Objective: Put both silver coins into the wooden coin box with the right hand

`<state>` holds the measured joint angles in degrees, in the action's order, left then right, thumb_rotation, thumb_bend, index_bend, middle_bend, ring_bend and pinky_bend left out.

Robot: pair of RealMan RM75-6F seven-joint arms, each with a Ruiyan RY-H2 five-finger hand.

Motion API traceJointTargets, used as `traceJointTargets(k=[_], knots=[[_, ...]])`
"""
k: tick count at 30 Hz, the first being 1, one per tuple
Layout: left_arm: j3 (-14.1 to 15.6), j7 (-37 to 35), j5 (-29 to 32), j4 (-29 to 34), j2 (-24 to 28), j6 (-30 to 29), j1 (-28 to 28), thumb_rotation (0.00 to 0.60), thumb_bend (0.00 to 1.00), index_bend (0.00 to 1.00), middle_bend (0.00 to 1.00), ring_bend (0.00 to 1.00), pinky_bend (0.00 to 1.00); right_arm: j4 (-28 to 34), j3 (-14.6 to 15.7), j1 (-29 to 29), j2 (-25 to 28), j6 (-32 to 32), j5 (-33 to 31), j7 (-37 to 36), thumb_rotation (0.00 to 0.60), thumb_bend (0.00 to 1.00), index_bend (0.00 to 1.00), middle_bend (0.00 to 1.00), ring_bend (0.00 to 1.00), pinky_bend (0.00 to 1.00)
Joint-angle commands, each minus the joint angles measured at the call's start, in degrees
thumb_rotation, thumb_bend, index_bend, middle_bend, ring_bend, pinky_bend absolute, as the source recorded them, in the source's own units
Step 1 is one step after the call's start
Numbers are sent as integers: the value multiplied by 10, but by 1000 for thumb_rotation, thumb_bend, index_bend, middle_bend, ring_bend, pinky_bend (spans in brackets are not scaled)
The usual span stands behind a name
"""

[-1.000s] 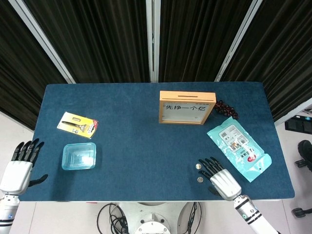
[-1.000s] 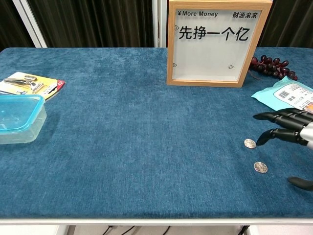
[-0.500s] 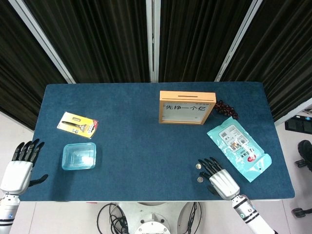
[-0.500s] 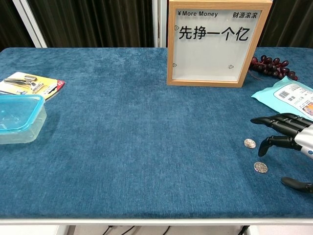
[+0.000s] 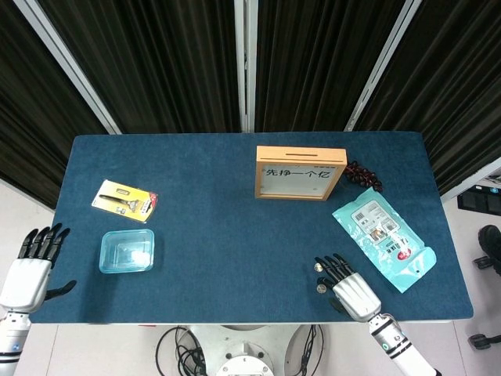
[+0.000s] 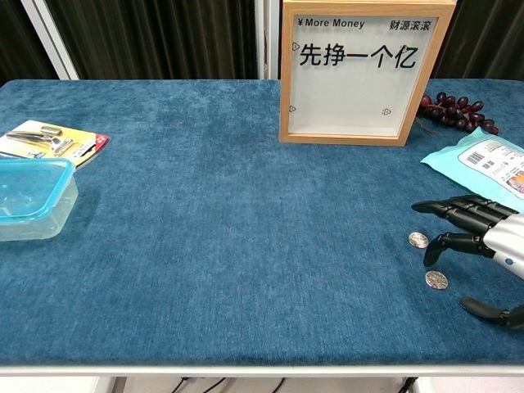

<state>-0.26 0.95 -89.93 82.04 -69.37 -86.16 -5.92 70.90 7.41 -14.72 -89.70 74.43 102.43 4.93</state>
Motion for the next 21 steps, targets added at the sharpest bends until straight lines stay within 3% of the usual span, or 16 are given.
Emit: traceJointTargets(k=[1,21], knots=[[0,-1,0,-1,0,0,0,600,39,0,0,0,0,-2,1,0,-1,1,-1,2,600,278,360,0,0,0],[0,-4,-1,-4,-1,-1,1,600,38,0,0,0,0,-15,9,-2,-8,3,-5,2,600,285,366,0,0,0]])
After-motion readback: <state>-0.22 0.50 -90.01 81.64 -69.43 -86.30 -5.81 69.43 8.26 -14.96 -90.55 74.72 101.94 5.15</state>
